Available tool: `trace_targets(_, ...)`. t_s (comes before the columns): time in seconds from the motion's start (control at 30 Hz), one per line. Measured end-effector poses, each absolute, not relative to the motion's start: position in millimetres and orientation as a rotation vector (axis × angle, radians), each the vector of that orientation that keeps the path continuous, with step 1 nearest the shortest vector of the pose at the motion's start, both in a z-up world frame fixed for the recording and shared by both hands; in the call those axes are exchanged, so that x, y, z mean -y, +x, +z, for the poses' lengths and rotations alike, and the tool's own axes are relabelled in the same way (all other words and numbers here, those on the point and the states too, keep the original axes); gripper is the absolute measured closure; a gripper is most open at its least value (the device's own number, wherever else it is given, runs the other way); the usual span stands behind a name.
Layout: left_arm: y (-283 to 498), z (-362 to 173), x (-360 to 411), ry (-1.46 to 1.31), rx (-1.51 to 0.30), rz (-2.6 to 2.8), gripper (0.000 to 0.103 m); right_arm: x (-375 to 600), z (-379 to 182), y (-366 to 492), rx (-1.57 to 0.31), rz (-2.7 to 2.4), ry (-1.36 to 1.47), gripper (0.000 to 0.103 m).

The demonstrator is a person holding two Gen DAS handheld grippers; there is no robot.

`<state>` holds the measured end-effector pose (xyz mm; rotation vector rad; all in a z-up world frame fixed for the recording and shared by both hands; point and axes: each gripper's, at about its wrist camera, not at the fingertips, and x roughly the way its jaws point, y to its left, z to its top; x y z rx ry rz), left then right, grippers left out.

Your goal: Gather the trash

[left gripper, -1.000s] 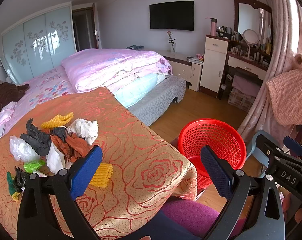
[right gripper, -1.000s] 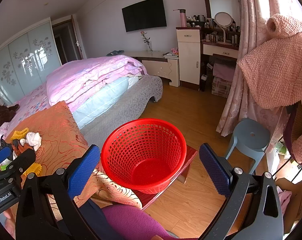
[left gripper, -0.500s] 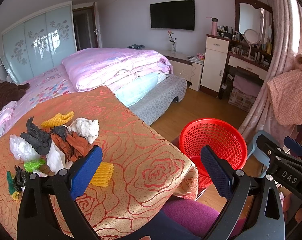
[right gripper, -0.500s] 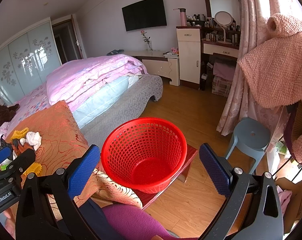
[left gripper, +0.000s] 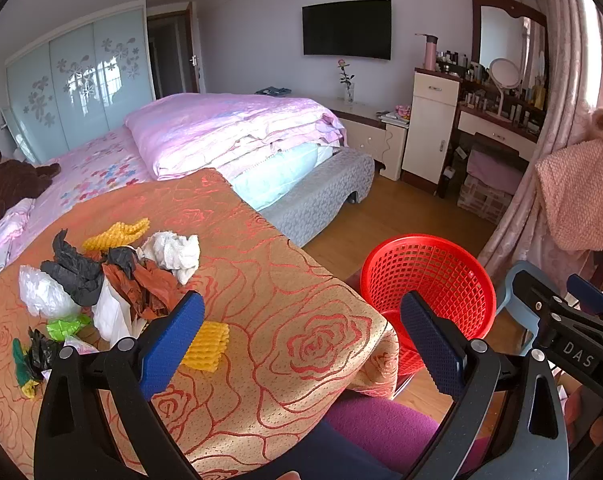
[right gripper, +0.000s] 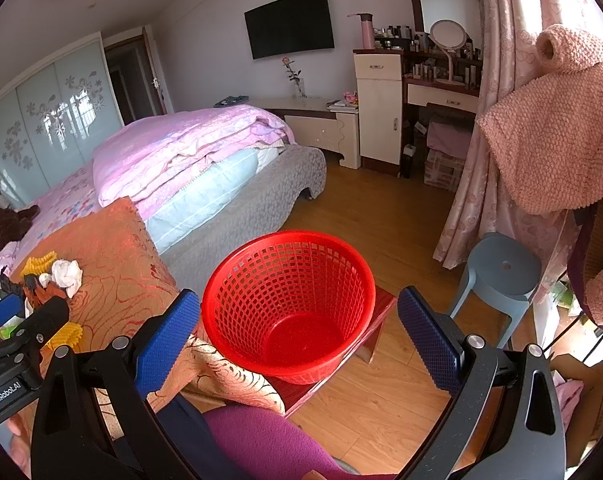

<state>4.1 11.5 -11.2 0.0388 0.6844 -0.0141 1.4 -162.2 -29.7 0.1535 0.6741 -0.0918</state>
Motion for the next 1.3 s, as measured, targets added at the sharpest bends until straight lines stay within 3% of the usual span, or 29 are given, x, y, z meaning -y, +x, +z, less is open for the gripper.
trace_targets(0.57,-4,-20,-40,0.029,-0.711,0.096,0.008,155,-35,7,-0.714,-0.046,0.145,0.007)
trace_targets(1.3,-53,-54,-209,-0.189,-0.792,0.396,0.009,124,-52,19,-0.814,0.084,0.095,0.007)
